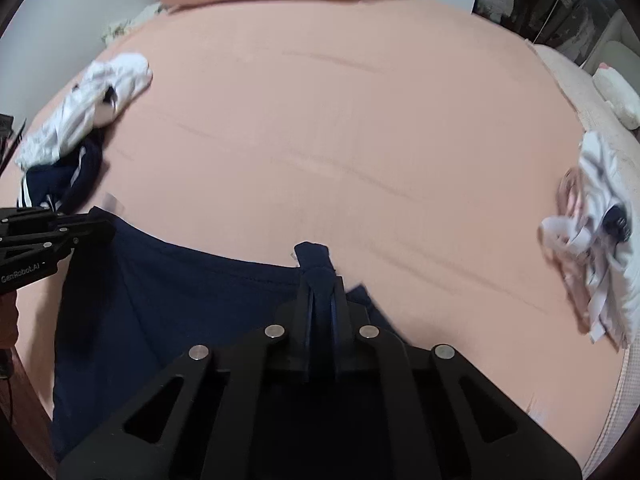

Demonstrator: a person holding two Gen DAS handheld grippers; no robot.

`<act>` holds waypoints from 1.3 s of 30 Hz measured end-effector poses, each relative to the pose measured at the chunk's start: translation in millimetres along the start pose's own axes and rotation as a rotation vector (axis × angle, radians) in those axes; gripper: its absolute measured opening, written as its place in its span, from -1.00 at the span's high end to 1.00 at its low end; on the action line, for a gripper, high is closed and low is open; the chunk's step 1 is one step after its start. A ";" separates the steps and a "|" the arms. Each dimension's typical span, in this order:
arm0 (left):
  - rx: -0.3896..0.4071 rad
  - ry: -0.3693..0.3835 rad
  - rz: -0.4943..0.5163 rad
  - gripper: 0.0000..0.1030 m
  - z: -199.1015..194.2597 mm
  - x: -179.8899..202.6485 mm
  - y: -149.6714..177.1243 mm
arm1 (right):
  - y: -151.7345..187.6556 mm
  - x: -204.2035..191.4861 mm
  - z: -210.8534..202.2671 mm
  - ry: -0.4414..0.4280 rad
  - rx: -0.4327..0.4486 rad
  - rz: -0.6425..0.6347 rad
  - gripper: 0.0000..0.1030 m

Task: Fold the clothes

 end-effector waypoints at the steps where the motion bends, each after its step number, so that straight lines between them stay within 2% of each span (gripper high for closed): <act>1: 0.013 0.002 -0.009 0.76 -1.9 -3.3 -2.8 | -2.7 2.1 -3.4 0.003 0.018 0.003 0.89; 4: 0.029 -0.040 -0.004 0.75 1.1 -12.5 -7.5 | -6.0 9.1 -1.6 0.018 0.035 0.029 0.89; 6: 0.007 -0.059 0.000 0.67 16.4 -11.2 -10.7 | -6.7 11.2 8.4 0.034 0.019 0.050 0.89; 9: 0.008 -0.044 -0.037 0.64 21.6 -11.8 -14.4 | -0.8 23.4 28.7 0.034 -0.002 0.098 0.79; 11: 0.009 -0.044 -0.062 0.57 17.2 -5.3 -18.7 | -5.7 23.8 16.4 0.041 -0.004 0.121 0.57; 13: 0.014 -0.019 -0.052 0.44 6.1 5.8 -17.0 | -5.8 26.1 -16.6 -0.020 0.057 0.153 0.48; 14: 0.013 0.000 -0.040 0.30 -0.6 12.0 -14.9 | -1.8 24.5 -32.6 -0.018 0.076 0.145 0.43; 16: -0.004 0.039 -0.013 0.26 -20.1 19.8 3.7 | 6.3 21.1 -64.6 -0.013 0.114 0.128 0.42; 18: -0.027 0.076 0.005 0.26 -42.6 25.2 28.6 | 22.1 15.0 -90.0 -0.026 0.119 0.132 0.42; 23: -0.106 0.113 -0.058 0.26 -68.1 60.6 95.7 | 122.5 14.4 -138.4 -0.050 0.065 0.177 0.42; 25: -0.133 0.090 -0.056 0.26 -65.6 81.1 122.6 | 165.5 16.3 -147.6 -0.049 0.039 0.203 0.41; 30: -0.192 0.030 -0.070 0.27 -62.0 86.0 171.0 | 204.9 30.0 -129.2 -0.042 -0.002 0.298 0.41; 35: -0.187 0.024 -0.089 0.27 -59.2 85.2 176.3 | 223.3 35.4 -104.4 0.031 -0.062 0.354 0.41; 39: -0.169 0.031 -0.068 0.29 -67.7 82.1 176.0 | 222.8 45.5 -118.3 0.015 -0.041 0.367 0.39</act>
Point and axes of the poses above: each gripper's, at about its wrist camera, not at the fingertips, and z roughly the way its jaws point, x to its right, y to its underside, the point moved 1 cm from there along z, roughly the way its jaws point, and after that the axes turned 2 degrees about x, right-handed, at the moved point
